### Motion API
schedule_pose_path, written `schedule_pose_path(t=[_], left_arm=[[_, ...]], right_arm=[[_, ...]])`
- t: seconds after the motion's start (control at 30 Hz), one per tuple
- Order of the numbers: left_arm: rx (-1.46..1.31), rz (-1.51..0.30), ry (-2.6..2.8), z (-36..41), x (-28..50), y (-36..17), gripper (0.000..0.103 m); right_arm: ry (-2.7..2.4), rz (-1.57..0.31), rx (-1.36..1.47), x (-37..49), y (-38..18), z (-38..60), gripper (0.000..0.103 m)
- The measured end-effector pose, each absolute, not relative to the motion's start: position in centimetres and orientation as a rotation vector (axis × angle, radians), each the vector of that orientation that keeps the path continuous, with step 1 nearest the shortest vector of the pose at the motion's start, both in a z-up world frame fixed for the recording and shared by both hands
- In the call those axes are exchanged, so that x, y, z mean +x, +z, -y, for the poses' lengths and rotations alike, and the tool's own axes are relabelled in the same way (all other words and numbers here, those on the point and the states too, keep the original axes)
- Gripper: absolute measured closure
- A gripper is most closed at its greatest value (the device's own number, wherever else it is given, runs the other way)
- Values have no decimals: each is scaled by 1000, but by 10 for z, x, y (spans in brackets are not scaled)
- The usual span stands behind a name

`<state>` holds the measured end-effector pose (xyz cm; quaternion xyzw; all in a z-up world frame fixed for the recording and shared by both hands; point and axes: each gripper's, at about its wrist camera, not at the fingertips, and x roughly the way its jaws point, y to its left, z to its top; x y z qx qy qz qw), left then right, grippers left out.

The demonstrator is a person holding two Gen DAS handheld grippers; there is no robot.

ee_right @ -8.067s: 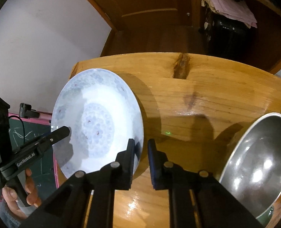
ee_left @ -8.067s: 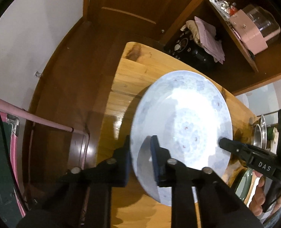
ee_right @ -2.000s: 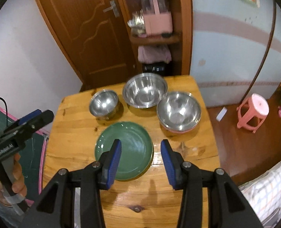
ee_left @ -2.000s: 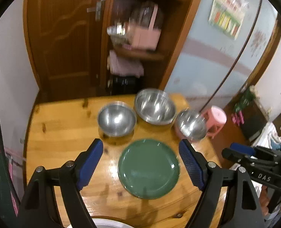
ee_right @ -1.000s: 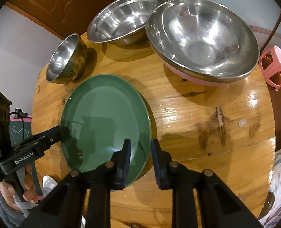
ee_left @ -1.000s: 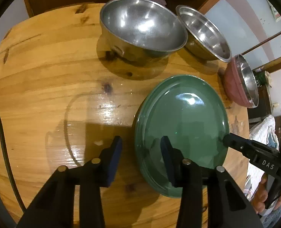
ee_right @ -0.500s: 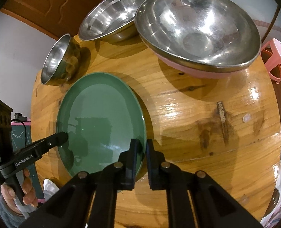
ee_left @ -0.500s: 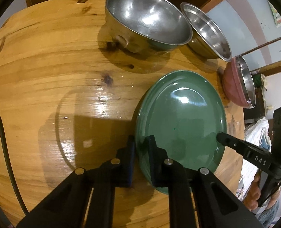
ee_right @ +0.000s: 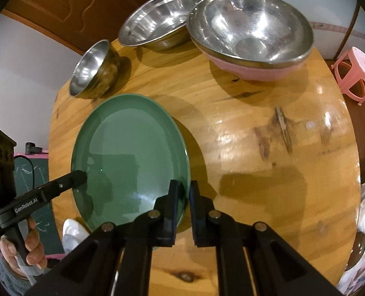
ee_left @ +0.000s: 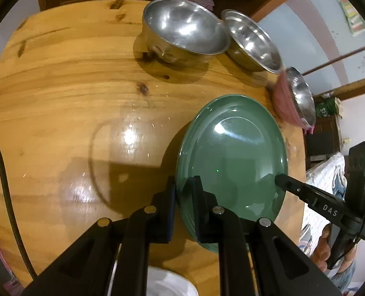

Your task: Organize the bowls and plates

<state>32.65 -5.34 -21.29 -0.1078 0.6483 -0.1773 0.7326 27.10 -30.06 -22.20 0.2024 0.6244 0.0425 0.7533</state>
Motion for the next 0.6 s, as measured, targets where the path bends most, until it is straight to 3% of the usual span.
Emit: schedule_pose_path(t=[0.6], left_arm=[[-260, -1251, -393, -10, 202, -101, 93]], right_arm=[[165, -1231, 388, 165, -125, 243, 94]])
